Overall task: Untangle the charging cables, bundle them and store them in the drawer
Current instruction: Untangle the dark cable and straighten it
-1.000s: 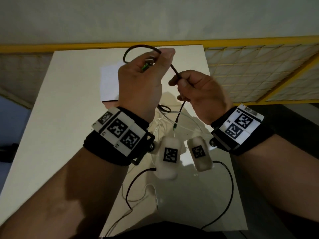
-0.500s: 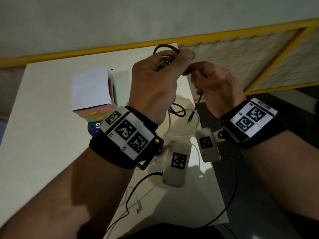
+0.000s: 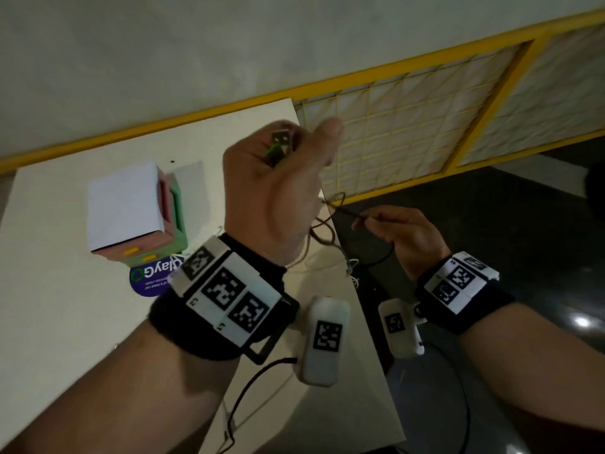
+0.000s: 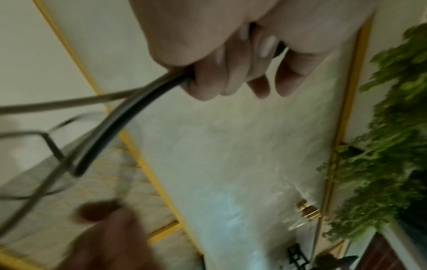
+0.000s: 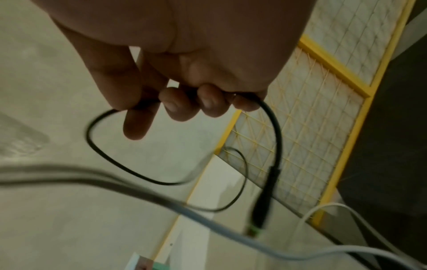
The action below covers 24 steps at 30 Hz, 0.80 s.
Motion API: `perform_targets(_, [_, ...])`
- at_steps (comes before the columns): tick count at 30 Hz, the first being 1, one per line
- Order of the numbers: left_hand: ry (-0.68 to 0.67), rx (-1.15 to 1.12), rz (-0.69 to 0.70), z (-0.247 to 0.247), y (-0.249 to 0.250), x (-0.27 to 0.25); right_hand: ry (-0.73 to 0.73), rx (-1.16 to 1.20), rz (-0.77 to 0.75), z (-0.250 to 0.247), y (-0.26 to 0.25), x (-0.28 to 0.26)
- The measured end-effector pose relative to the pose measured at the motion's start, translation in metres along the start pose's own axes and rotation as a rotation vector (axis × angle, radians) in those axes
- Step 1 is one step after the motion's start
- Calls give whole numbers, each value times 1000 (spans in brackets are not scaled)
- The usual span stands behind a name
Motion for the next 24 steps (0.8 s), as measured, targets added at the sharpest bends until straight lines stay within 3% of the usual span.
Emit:
perform_targets(5, [-188,-207,-15,3,33,7,79,-142,27,-13,12,11])
perform_targets(8, [-187,-203,-69,9,29,5,118,-112,-34,-6,-6,20])
perform_targets(11, [-175,-176,-106,17,18,1,112,18,16,1,-6,29])
perform_targets(13, [-172,-174,-129,17,10,1,151,-116,102,-2,8,29])
perform_targets(15, [-171,-168,-139,16,6,1,191,-398,146,-7,18,21])
perform_targets(17, [-188,-168,-145,13,6,1,195,-409,22,-1,10,13])
perform_targets(20, [-274,-197,-175,11,11,1,-72,-92,-180,30,-23,11])
perform_targets(22, [-316,-218,-178,11,18,2,-294,167,-140,56,-40,6])
perform_targets(24, [-299,-225,-152,9,26,5,-490,261,-43,78,-50,-6])
Point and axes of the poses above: each hand's wrist, its own x-axis towards the middle knuckle, its own z-axis out of the palm, y = z × x, the point moved 5 cm from there along x, towards the middle knuckle, and after that the axes turned 12 degrees about x, right-handed, at the moved point
